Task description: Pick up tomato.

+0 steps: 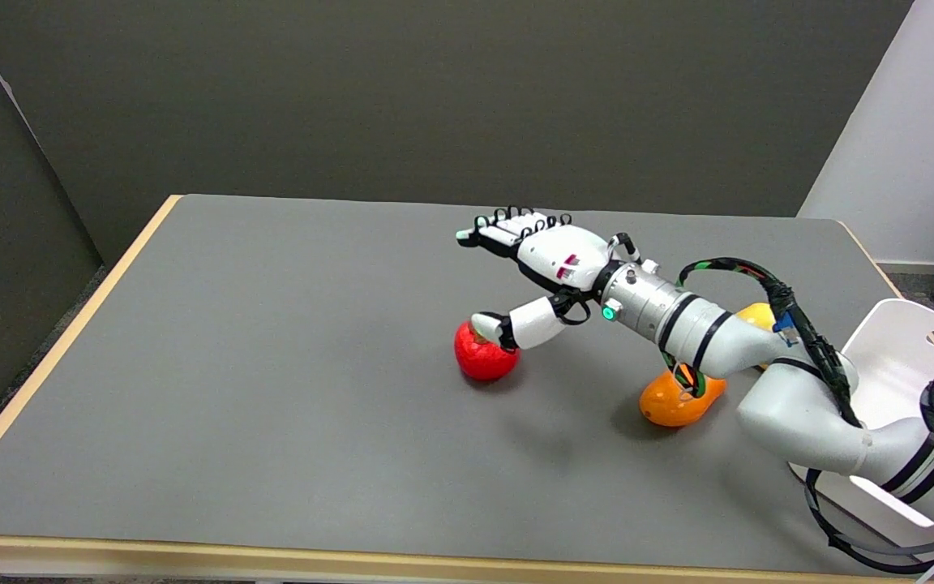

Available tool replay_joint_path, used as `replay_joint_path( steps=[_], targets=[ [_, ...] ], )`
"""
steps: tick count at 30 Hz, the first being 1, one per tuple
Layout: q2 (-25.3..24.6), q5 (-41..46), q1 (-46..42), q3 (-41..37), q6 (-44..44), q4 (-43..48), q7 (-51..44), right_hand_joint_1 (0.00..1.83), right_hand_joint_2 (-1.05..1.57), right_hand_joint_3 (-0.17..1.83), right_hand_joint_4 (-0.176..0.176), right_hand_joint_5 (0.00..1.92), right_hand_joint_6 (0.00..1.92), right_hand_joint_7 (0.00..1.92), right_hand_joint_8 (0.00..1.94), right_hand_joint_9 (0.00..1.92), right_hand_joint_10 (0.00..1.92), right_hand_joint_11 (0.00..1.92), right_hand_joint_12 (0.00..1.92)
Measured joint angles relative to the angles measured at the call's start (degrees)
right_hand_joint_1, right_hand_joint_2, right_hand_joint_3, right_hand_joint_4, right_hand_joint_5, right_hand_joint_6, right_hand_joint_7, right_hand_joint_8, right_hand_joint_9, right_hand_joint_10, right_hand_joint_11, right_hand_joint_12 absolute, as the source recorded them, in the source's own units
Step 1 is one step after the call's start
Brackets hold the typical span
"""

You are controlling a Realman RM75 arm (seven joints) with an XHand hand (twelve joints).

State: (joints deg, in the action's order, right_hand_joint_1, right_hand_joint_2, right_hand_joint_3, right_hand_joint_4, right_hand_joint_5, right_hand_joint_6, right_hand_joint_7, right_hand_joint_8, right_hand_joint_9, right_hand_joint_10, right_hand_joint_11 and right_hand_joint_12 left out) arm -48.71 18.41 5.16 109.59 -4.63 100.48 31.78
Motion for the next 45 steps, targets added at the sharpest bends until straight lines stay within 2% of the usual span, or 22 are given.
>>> replay_joint_path(
  steps=[9, 27, 45],
  targets=[
    [0.33, 0.14, -0.52, 0.54, -1.17, -0.30, -2.85, 0.34, 0.53, 0.95, 0.073, 0.06, 0.37, 0.07, 0.14, 0.03, 0.30, 0.00, 0.90],
    [-0.43, -0.13, 0.60, 3.81, -1.44, -0.25, -5.33, 0.48, 0.55, 0.96, 0.072, 0.06, 0.38, 0.07, 0.16, 0.02, 0.31, 0.00, 0.91],
    [-4.11, -0.26, 4.32, 8.83, -0.40, -7.30, -6.41, 0.49, 0.56, 0.97, 0.069, 0.06, 0.38, 0.07, 0.15, 0.02, 0.31, 0.00, 0.94]
  ],
)
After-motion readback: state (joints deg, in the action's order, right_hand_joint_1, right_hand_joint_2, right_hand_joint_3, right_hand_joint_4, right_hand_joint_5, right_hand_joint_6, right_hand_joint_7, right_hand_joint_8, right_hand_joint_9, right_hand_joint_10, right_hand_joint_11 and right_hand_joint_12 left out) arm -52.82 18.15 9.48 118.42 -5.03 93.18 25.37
